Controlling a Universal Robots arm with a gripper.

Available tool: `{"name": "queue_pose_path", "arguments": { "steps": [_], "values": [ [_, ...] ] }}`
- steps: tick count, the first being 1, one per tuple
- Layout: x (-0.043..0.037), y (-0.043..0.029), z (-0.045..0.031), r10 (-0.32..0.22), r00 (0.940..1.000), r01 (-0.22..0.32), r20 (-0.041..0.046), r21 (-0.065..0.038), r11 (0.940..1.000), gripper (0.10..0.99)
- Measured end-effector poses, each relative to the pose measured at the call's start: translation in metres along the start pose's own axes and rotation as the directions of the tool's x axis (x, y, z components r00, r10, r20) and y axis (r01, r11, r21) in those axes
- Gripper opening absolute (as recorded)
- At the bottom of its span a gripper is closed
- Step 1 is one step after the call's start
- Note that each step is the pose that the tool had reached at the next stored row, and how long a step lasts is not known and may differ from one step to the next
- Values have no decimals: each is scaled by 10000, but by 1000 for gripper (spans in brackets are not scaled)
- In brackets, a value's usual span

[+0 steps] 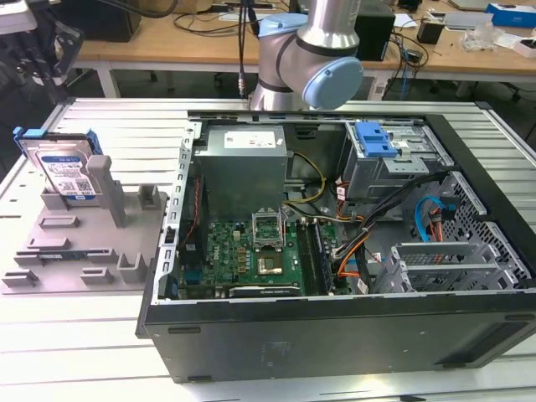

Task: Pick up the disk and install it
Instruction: 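Reach for the disk, then pick up the disk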

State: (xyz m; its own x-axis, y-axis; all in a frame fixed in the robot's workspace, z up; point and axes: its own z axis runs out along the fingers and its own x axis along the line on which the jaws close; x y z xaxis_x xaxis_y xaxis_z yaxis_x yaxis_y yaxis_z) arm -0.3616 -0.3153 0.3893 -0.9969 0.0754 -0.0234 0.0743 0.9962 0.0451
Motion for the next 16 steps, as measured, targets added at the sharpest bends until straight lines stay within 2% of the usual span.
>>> {"name": "queue_pose_path", "arguments": {
  "steps": [16],
  "values": [
    [100, 55, 0, -1, 10000, 1, -1, 0, 10000, 106]
  ]
}}
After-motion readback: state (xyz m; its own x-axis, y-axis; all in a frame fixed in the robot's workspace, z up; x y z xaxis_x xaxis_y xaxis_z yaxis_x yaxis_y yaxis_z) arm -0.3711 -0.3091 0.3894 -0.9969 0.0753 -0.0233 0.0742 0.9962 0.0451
